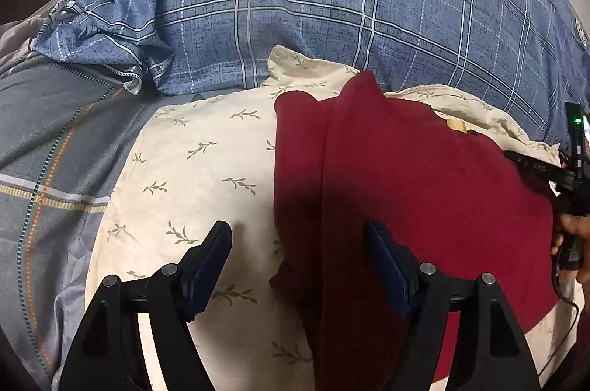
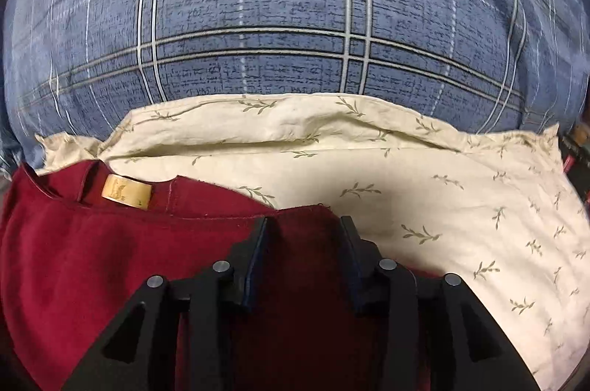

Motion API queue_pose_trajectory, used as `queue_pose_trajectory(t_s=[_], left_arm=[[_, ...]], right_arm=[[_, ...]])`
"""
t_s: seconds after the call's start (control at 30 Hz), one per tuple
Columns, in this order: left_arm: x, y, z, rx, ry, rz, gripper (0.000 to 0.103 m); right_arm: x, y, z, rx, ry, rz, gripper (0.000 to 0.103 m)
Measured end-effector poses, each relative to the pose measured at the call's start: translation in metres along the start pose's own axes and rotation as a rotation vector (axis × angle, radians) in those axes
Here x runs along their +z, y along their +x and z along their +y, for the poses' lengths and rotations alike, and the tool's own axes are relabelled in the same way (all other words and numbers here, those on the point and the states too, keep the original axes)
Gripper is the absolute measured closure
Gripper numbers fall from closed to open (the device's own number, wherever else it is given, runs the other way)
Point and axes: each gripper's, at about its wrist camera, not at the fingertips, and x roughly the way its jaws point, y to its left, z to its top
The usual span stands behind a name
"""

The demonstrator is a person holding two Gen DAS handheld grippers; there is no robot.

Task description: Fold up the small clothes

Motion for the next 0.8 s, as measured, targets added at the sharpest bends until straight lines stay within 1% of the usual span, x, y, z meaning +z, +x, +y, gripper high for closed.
queue_pose_trajectory(t_s=[0.07,0.2,0.3,0.37,0.4,0.47,0.5,0.6,0.7,0.8], left_arm=[[-0.001,-0.001,0.001,0.001,0.002,-0.002,0.029],[-0.002,-0.002,0.001,0.005,0.006,-0.007,0.029],[-0.003,-0.004,0.001,0.009,0.012,-0.012,0.029],[-0.004,-0.007,0.001,0.010,0.011,-0.018,0.029],[-0.005,-0.008,0.001,0.013,0.011,-0.024,0.029],[-0.006,-0.011,0.001,0.017,0.006,-0.033,0.029],[-0.007,-0.012,0.001,0.021,0.004,-0.039,0.029],[-0.011,-0.016,0.001,0.032,0.002,-0.046,0.029],[-0.014,-0.024,0.002,0.017,-0.012,-0.052,0.029],[-0.019,-0.034,0.005,0.003,-0.029,-0.058,0.029]], right_arm=[[-0.003,-0.017,-0.005,0.038,0.027,-0.013,0.063],[-0.024,-0.067,-0.009,0.138,0.030,-0.069,0.054],[-0.042,-0.089,-0.006,0.152,-0.003,-0.092,0.051],[-0.052,-0.088,-0.004,0.137,-0.010,-0.073,0.050],[-0.058,-0.082,-0.007,0.120,-0.001,-0.042,0.049],[-0.063,-0.068,-0.012,0.126,0.020,-0.012,0.049],[-0.064,-0.065,-0.014,0.127,0.030,-0.004,0.049],[-0.055,-0.077,-0.006,0.103,0.028,-0.006,0.048],[-0.054,-0.099,0.011,0.173,0.007,-0.029,0.045],[-0.051,-0.109,0.044,0.270,-0.041,-0.033,0.040]])
